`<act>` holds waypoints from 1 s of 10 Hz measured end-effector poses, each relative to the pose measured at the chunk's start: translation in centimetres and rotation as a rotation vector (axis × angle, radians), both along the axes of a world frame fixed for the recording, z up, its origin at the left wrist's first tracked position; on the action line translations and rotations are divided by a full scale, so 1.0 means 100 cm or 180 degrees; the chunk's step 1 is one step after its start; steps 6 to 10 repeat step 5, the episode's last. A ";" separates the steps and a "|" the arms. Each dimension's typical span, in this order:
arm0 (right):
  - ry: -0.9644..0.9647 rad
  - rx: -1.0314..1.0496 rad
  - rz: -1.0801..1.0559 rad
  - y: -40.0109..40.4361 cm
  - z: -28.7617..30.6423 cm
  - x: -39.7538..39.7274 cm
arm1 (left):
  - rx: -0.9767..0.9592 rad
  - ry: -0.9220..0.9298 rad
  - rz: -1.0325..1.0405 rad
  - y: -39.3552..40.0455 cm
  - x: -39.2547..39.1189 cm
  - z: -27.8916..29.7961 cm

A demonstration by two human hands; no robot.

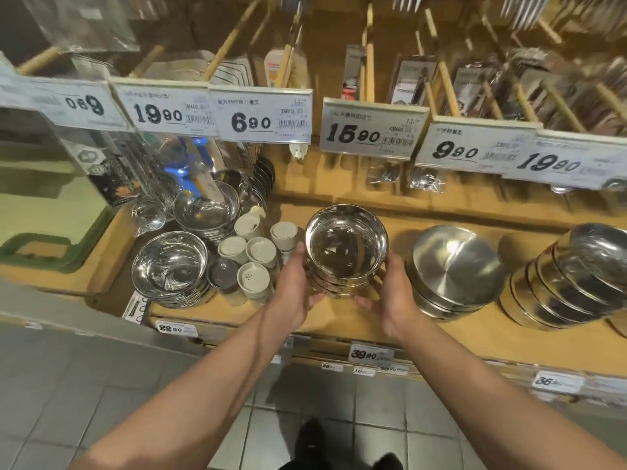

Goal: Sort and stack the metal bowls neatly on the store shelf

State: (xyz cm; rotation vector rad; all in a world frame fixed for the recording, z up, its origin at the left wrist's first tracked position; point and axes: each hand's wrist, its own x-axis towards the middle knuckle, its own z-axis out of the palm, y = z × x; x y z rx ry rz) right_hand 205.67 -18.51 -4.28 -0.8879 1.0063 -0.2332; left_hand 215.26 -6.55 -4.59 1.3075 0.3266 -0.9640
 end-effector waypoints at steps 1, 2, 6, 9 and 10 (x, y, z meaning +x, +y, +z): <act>0.0045 -0.0016 0.0001 0.000 0.001 -0.001 | -0.0016 0.0001 0.0088 0.000 -0.001 0.003; 0.0012 -0.0081 0.0124 0.002 0.002 -0.006 | -0.0033 -0.0047 0.0088 0.002 -0.005 0.003; 0.0137 0.0018 0.0300 0.015 0.033 -0.046 | 0.0334 -0.0482 0.0079 0.028 -0.044 0.020; 0.0137 0.0018 0.0300 0.015 0.033 -0.046 | 0.0334 -0.0482 0.0079 0.028 -0.044 0.020; 0.0137 0.0018 0.0300 0.015 0.033 -0.046 | 0.0334 -0.0482 0.0079 0.028 -0.044 0.020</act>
